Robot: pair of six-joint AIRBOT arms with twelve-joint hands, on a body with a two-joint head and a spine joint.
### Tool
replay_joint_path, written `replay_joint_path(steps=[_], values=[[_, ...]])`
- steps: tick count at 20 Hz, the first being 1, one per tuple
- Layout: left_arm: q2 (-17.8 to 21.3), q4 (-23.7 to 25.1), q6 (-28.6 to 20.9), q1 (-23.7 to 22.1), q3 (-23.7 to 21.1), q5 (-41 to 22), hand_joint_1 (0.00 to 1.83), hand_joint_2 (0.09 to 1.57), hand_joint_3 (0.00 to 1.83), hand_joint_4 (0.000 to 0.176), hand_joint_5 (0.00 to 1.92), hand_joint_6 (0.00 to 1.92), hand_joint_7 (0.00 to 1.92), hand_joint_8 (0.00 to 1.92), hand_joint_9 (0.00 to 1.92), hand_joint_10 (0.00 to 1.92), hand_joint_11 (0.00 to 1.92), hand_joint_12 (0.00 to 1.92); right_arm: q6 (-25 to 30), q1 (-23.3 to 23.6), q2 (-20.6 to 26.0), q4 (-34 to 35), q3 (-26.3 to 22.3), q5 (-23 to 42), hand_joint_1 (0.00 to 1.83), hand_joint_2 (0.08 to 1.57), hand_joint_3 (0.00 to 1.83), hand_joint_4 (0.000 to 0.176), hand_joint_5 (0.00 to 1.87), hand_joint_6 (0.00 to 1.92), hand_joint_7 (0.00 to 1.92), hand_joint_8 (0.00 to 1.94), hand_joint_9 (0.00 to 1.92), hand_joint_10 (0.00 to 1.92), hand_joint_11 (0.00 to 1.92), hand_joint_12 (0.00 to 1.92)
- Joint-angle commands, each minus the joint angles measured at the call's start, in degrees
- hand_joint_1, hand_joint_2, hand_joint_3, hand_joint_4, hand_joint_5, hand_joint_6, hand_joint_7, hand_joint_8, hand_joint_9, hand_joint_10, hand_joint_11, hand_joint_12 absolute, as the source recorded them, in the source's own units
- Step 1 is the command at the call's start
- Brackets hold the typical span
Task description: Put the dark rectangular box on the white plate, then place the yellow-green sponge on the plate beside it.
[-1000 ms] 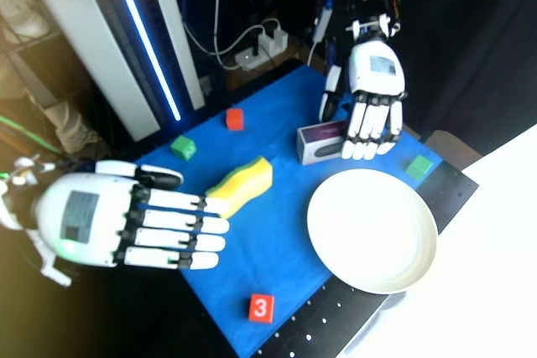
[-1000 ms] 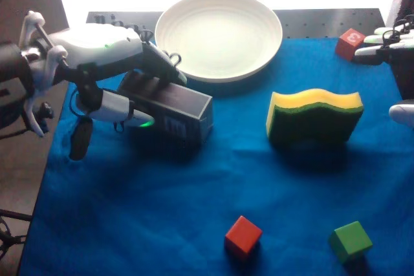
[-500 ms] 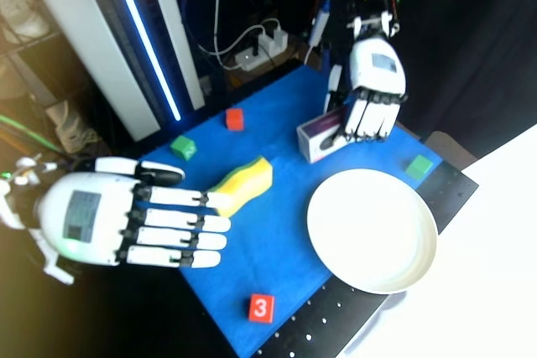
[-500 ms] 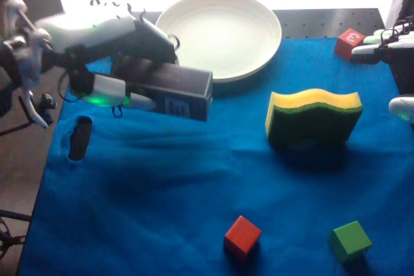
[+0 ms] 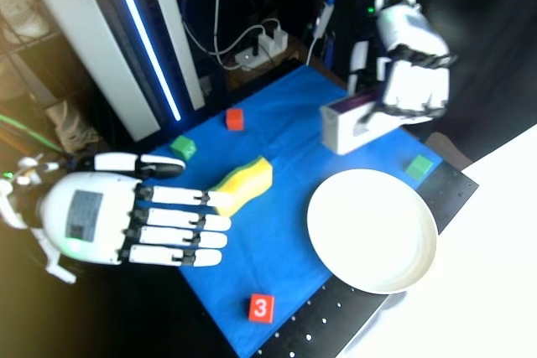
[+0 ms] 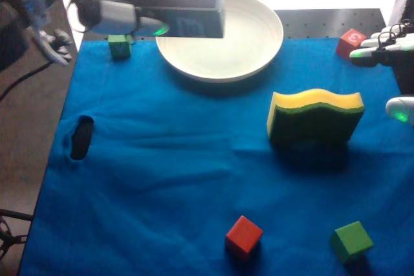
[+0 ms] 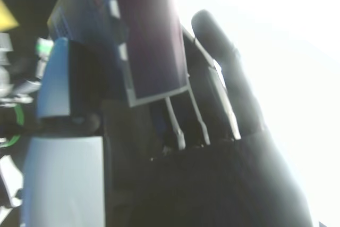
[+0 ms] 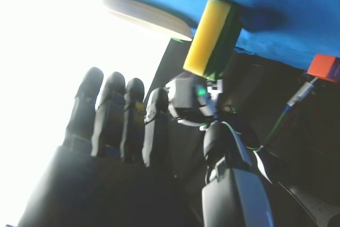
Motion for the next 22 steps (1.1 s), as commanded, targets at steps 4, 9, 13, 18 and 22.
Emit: replay_joint_path(steps=[4,9,13,18,22], values=[[-5.48,-1.31,-0.09,-3.47,5.49,-0.75,1.38,1.08,0.0,0.0,1.01,0.99,1.07,0.76,0.98,1.03,0.8,1.15,0.69,0.64,-0.45,2.13,0.89,6.45,0.38,1.27,0.0,0.067,0.44,0.0,0.39,0.0,0.27,0.0,0.0,0.22],[-14.47,-1.1,0.01,-6.11,15.73,7.07,1.37,1.08,0.0,0.0,1.0,1.02,1.13,0.77,0.89,1.04,0.39,1.15,1.22,0.65,-1.5,1.98,1.98,6.45,0.42,1.27,0.0,0.057,0.46,0.0,0.39,0.01,0.31,0.0,0.0,0.31],[-18.48,0.39,0.13,-7.64,21.66,12.49,1.04,1.03,0.0,0.0,0.69,0.45,0.67,0.49,0.68,0.32,0.29,1.12,2.52,0.66,-2.69,1.44,3.19,6.45,0.52,1.27,0.0,0.049,0.46,0.0,0.37,0.0,0.29,0.0,0.0,0.6],[-19.4,1.34,0.18,-7.81,23.27,14.05,0.8,0.92,0.0,0.167,0.4,0.0,0.41,0.0,0.3,0.01,0.0,0.52,3.21,0.68,-3.02,1.31,3.57,6.45,0.51,1.25,0.0,0.073,0.46,0.0,0.37,0.0,0.28,0.0,0.0,0.54],[-16.35,-0.48,2.42,-7.06,19.27,11.6,0.79,0.94,0.0,0.165,0.31,0.0,0.27,0.01,0.18,0.0,0.0,0.35,3.8,0.69,-3.06,1.31,3.53,6.46,0.51,1.24,0.0,0.061,0.47,0.0,0.38,0.0,0.29,0.0,0.0,0.53]])
